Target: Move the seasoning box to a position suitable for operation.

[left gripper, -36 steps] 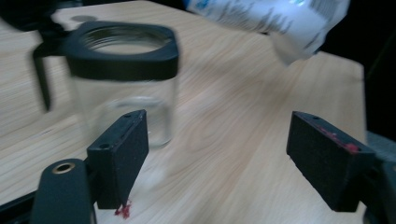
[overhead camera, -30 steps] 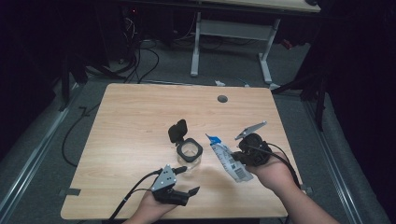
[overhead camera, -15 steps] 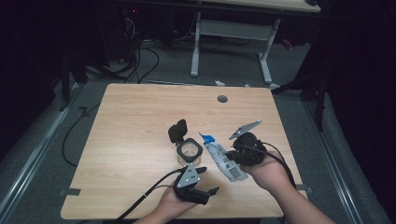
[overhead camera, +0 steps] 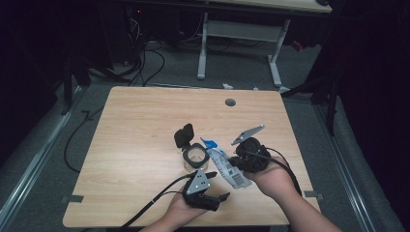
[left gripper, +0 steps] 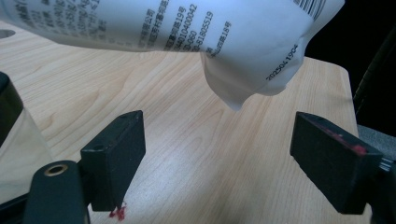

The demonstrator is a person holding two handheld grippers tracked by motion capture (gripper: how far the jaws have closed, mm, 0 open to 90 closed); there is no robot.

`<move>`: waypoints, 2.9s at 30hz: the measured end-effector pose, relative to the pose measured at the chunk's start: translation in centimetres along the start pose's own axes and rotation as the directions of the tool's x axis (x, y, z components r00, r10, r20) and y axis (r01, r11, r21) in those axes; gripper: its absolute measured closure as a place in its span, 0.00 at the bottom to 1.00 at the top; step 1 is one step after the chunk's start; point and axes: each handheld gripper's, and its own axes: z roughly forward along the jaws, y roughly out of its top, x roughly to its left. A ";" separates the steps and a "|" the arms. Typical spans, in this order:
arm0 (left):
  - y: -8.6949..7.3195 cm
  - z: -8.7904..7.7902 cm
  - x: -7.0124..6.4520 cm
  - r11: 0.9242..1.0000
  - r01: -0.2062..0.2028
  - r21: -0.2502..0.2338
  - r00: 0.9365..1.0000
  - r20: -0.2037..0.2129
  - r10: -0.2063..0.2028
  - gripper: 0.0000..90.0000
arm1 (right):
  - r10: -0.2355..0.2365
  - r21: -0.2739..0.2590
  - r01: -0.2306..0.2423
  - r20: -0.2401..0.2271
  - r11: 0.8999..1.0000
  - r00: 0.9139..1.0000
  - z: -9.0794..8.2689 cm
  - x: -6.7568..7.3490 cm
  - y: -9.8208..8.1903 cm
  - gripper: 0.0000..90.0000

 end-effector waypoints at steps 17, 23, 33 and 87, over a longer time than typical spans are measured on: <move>0.0 0.5 0.0 1.000 0.016 -0.006 1.000 -0.006 -0.016 0.21 | -0.017 0.007 0.017 -0.012 1.000 1.000 0.4 1.0 0.8 1.00; -0.1 0.7 0.0 1.000 0.024 0.002 1.000 -0.006 -0.024 0.21 | -0.017 0.005 0.017 -0.021 1.000 1.000 0.7 1.3 1.0 1.00; 0.5 0.7 0.1 0.999 0.029 -0.025 0.999 -0.016 -0.029 0.27 | -0.014 -0.007 0.014 -0.033 1.000 0.999 0.7 1.6 1.3 1.00; 1.3 -0.4 -1.5 0.995 -0.098 -0.013 0.990 -0.100 0.096 0.50 | 0.043 0.113 -0.039 -0.035 0.993 0.998 1.6 1.2 3.5 0.98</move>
